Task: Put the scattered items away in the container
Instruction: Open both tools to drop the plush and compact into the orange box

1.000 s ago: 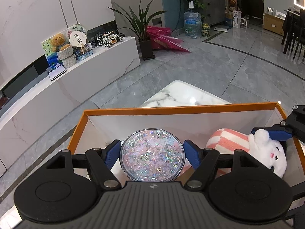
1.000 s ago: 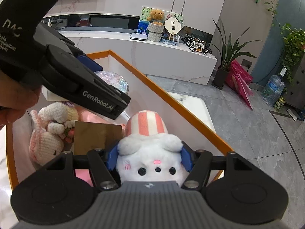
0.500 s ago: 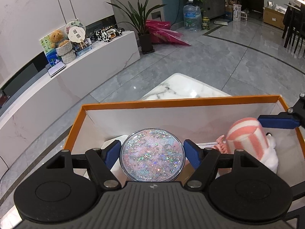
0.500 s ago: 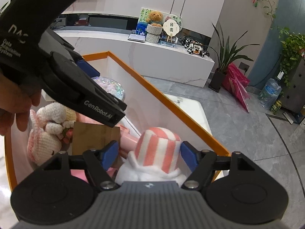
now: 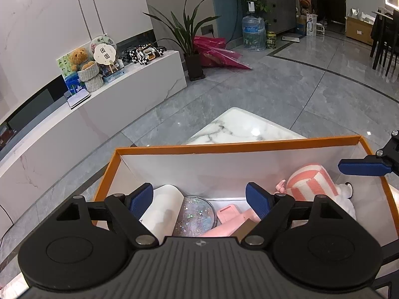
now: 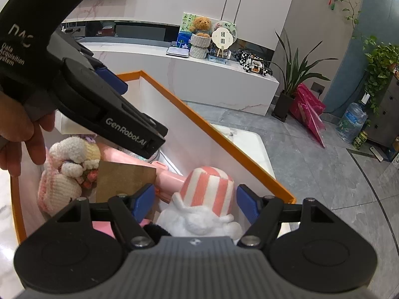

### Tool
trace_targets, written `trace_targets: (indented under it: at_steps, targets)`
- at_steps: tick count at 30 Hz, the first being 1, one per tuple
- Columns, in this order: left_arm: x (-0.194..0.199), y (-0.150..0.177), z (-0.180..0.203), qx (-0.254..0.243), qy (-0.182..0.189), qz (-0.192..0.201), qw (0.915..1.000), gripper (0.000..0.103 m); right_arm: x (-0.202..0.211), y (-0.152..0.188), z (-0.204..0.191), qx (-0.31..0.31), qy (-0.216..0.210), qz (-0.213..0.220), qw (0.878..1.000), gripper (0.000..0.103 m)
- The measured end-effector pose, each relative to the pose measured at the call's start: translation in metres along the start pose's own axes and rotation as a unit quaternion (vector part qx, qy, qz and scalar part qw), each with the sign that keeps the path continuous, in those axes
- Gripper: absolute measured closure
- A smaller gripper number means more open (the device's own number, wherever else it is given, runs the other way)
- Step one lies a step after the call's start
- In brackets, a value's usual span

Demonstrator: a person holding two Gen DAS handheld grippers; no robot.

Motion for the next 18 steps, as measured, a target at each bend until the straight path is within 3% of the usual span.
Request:
trace_targets:
  at_steps: [18]
  targets:
    - [0.039, -0.019, -0.01, 0.008, -0.004, 0.033, 0.9994, 0.007, 0.021, -0.023, 0.004, 0.011, 0.015, 0.02, 1.0, 0.028]
Point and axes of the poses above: each gripper's, at about its wrist camera, not at the fingertips, and x roughly against the way its jaws point, z to its right, y to its underside, the point moved 8 cm from there along -x, roughly the way its jaws point, and after that the axes turned 12 degrees about x, right-handed, at the moved point
